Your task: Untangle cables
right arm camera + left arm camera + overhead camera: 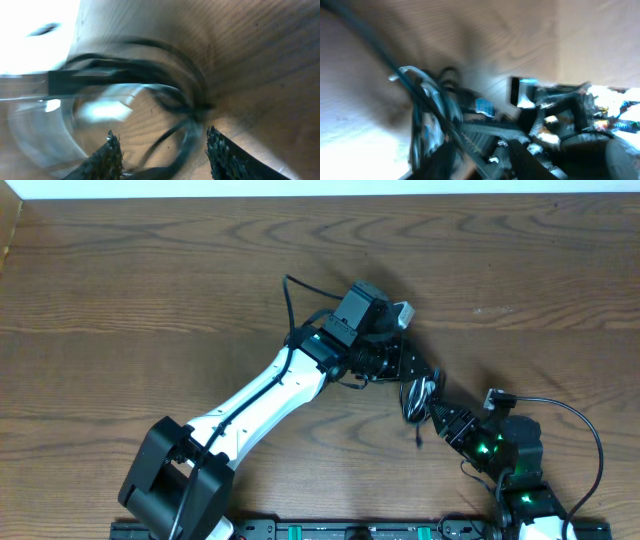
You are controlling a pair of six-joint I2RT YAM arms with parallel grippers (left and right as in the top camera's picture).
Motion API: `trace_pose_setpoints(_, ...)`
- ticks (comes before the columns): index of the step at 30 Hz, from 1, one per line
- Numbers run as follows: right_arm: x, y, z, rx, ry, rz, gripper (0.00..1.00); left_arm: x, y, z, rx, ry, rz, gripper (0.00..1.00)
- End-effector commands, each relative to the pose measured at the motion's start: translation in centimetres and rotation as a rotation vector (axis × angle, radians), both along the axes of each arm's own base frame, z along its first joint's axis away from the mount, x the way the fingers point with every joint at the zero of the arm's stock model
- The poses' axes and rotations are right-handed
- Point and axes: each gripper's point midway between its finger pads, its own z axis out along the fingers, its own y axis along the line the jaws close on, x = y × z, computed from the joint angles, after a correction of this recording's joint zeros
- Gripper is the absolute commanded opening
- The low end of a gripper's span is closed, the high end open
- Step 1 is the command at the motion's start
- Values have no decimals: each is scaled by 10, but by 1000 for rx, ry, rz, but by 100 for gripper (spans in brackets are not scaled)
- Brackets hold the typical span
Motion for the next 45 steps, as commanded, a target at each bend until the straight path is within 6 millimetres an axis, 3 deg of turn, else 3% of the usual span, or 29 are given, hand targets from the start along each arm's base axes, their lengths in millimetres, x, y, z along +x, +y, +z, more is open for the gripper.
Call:
trace_pose_setpoints(1, -6, 1, -6, -36, 1, 46, 54, 21, 15, -4, 102, -75, 97, 65)
trace_pose_setpoints(9, -11, 5, -10, -39, 19, 78, 57, 39, 82, -46, 484, -126, 308, 83)
trace_pose_setpoints(19, -3, -1, -4, -141, -56, 102, 60, 14, 99, -59, 577, 18, 362, 84)
trace_pose_setpoints(24, 9, -9, 12, -172, -91, 77, 62, -10, 94, -64, 610, 134, 430, 84)
trace_pose_setpoints(31, 24, -33, 43, -264, -96, 47, 64, -48, 63, -70, 599, 335, 652, 84)
trace_pose_setpoints(34, 25, -44, 51, -319, -82, 52, 65, -51, 62, -72, 597, 389, 779, 84)
trace_pose_setpoints(35, 24, -49, 54, -338, -73, 49, 66, -50, 63, -73, 599, 397, 824, 93)
trace_pose_setpoints(36, 24, -53, 56, -352, -62, 43, 67, -49, 65, -76, 602, 405, 878, 94)
trace_pose_setpoints(41, 19, -73, 65, -373, 6, -19, 69, -53, 74, -93, 596, 501, 1108, 94)
trace_pose_setpoints(45, 17, -79, 68, -377, 28, -35, 70, -48, 55, -115, 523, 522, 1110, 94)
